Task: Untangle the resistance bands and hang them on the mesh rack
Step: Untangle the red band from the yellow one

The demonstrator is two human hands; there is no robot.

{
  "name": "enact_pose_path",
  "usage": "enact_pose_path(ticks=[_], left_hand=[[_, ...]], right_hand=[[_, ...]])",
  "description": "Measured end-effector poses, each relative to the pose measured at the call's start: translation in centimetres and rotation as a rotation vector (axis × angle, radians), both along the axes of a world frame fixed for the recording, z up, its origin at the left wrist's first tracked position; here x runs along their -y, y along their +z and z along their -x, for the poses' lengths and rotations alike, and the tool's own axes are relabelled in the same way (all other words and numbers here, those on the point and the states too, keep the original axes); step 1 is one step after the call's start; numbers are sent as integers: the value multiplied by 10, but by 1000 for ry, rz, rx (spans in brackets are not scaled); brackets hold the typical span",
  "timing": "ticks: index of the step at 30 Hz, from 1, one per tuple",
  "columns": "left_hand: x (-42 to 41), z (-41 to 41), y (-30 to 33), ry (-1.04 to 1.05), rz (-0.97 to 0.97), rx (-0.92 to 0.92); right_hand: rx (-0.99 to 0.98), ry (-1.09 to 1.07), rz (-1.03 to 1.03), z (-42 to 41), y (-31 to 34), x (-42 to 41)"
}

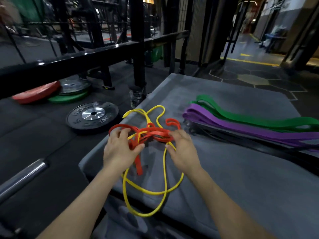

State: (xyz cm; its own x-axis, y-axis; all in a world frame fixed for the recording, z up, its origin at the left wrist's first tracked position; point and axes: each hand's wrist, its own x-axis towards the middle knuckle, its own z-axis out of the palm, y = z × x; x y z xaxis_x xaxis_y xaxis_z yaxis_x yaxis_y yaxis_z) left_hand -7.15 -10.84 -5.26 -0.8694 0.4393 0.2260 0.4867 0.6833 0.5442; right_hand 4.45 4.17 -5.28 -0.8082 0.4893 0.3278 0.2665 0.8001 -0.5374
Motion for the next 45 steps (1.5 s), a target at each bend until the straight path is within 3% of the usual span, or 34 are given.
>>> enact_pose_path(ticks=[4,9,13,17,23,26,31,33,37,42,45], left_hand=[[10,13,-9,-21,41,64],[15,12,-10,-95,-20,56],[21,12,-12,-208,-15,127],[23,10,-10,-274,-27,171],[15,7,4,-131,-446,513],[10,0,4,-189,-472,584],[4,-10,9,-175,-471,498],[6,-11,11,-174,-505,501],[6,-11,8,-266,-514,499],[16,4,7,-45,-644,412],[21,9,7,-3,-655,359]], right_hand=[[25,12,-137,26,-4,4],[249,-39,-192,48,-17,9],[170,-50,-200,55,-16,11],[-78,46,62,57,-4,11],[-410,165,554,49,19,23],[-420,207,741,44,16,31],[-390,211,1029,34,19,35],[-314,226,978,31,20,35],[-192,113,583,29,11,39],[-454,-32,716,24,26,21],[-608,-12,747,14,35,14]])
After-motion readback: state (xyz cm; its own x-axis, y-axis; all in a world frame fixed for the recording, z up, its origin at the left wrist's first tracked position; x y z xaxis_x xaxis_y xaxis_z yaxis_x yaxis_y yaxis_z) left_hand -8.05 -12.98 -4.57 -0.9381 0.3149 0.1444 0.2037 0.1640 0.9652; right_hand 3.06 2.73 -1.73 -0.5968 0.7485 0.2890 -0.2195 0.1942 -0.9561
